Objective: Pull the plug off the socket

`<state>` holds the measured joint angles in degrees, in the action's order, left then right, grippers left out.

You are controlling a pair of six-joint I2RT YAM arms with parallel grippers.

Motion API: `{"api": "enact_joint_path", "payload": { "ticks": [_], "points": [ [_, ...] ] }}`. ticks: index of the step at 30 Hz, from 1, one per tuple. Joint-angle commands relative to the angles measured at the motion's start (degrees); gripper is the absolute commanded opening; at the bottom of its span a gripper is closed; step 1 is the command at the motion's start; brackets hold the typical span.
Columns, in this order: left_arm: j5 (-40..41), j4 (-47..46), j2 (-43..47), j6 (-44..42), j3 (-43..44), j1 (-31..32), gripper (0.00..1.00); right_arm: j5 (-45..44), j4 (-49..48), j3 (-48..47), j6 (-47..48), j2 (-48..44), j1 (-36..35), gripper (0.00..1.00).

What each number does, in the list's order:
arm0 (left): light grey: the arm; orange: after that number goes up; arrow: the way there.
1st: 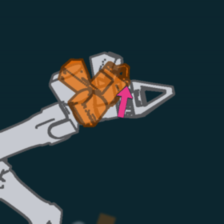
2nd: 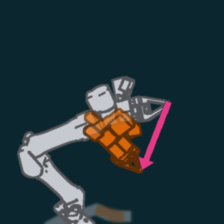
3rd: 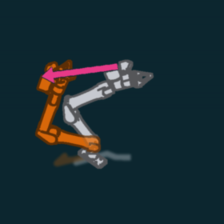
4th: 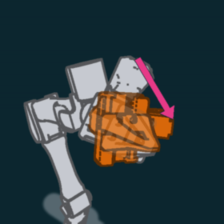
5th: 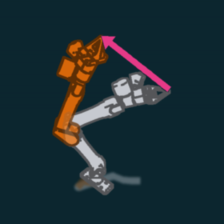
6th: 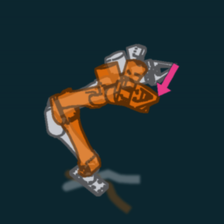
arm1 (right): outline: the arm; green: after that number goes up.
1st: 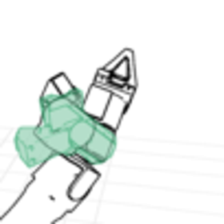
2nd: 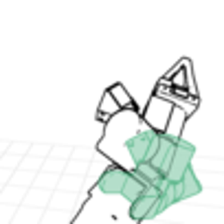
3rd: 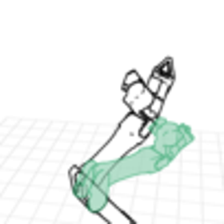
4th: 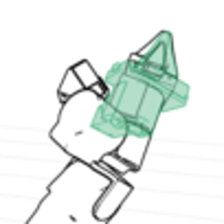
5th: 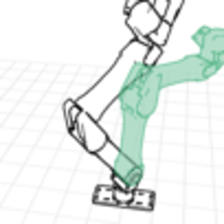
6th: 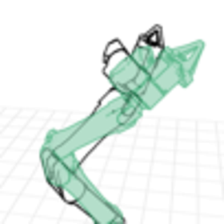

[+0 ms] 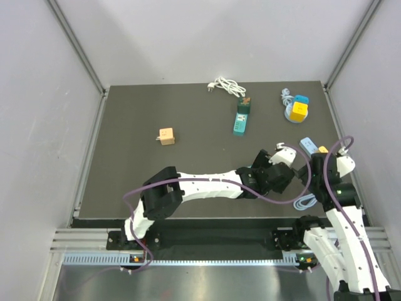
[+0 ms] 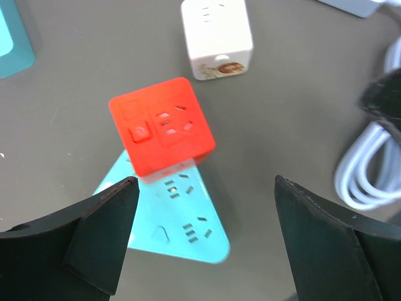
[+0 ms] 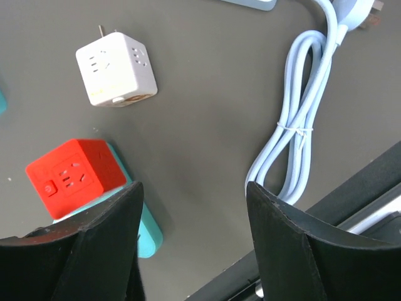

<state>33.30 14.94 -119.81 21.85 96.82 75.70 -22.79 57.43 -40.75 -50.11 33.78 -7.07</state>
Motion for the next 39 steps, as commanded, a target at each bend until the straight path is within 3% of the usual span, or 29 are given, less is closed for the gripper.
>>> {"api": "enact_joint_path", "payload": {
  "ticks": [1,9,17,21,22,28,31,32,39],
  "points": [
    [-0.07,-5.01,-0.69,-0.40,-0.66,-2.84,0.93,4.94,-3.20,-0.73,5.28,3.12,2.93,0.66],
    [-1.13,-4.48,-3.94,-0.75,1.27,-4.95,0.94,16.70,-5.66,-1.26,13.79,5.77,16.29,0.66],
    [-4.20,-4.57,-6.05,-0.32,2.68,-6.53,0.92,28.39,-7.94,0.58,19.42,6.30,19.46,0.68],
    [-6.05,-4.92,-5.53,0.83,2.24,-7.67,0.76,38.05,-7.77,2.51,22.06,5.87,19.46,0.71],
    [-6.75,-5.09,-5.18,1.18,1.54,-8.20,0.62,39.38,-8.47,3.04,22.33,5.34,19.46,0.72],
    [-12.63,-7.82,-0.96,3.90,-2.33,-10.74,0.33,46.51,-10.41,6.39,24.79,3.40,19.29,0.79],
    [-14.57,-7.56,-0.08,4.43,-2.51,-11.28,0.14,47.74,-10.93,6.74,24.79,3.84,19.02,0.80],
    [-14.93,-7.30,0.27,4.69,-2.68,-11.45,0.03,48.27,-11.63,7.43,24.79,4.01,18.76,0.80],
    [-18.35,-11.77,3.09,8.12,-6.81,-12.59,0.00,56.79,-16.64,13.41,23.13,4.55,18.32,0.78]
  ]
}}
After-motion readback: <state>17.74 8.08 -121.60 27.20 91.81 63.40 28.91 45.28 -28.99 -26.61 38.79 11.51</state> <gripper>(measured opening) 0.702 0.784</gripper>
